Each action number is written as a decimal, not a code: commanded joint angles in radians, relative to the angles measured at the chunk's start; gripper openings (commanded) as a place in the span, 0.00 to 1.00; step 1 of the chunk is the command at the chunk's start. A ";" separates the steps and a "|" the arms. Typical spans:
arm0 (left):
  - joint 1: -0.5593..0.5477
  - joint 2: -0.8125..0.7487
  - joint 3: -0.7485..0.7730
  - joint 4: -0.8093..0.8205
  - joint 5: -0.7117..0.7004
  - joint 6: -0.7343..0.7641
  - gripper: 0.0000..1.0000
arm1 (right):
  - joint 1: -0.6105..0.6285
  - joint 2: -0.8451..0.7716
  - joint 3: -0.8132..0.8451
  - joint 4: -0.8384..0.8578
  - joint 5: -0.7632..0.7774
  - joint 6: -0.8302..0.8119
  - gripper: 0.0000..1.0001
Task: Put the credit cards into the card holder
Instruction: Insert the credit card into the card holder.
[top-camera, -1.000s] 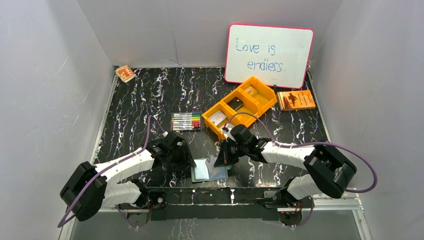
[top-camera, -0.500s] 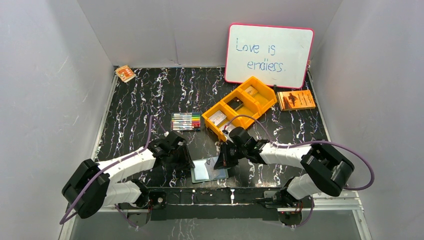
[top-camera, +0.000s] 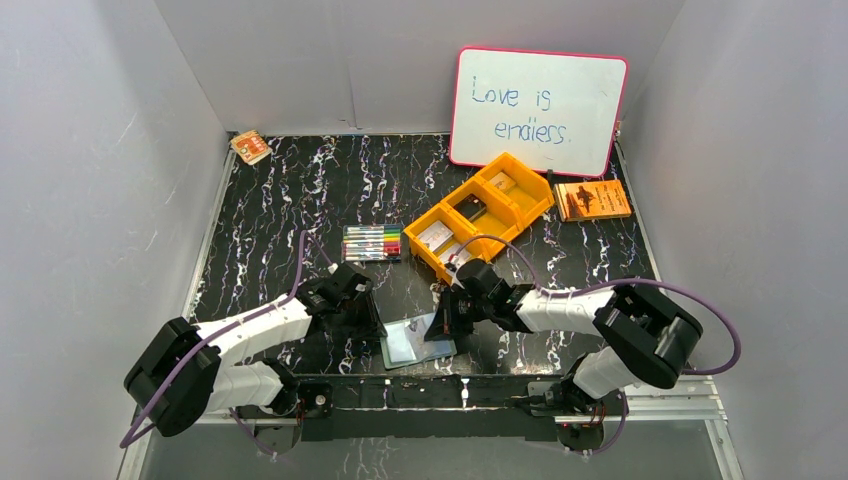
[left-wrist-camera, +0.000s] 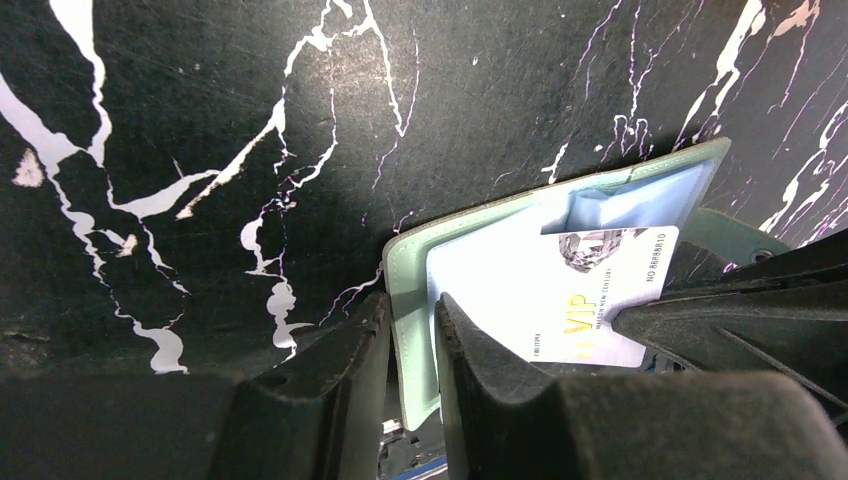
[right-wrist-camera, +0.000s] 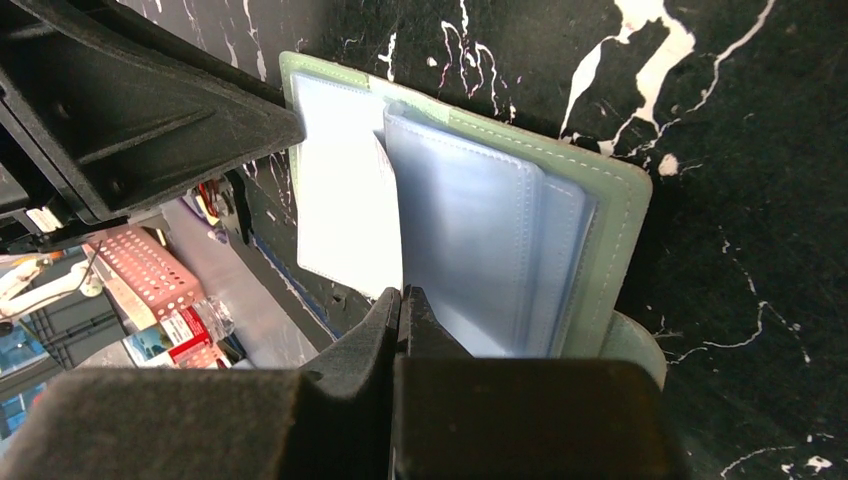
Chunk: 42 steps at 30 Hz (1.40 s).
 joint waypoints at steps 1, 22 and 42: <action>-0.001 0.032 -0.052 -0.055 -0.028 0.020 0.22 | 0.013 0.017 -0.019 0.047 0.038 0.027 0.00; -0.002 0.031 -0.059 -0.055 -0.026 0.018 0.17 | 0.052 0.051 -0.016 0.043 0.097 0.042 0.00; -0.002 -0.007 -0.034 -0.096 -0.034 0.018 0.23 | 0.111 0.066 -0.067 0.153 0.239 0.171 0.00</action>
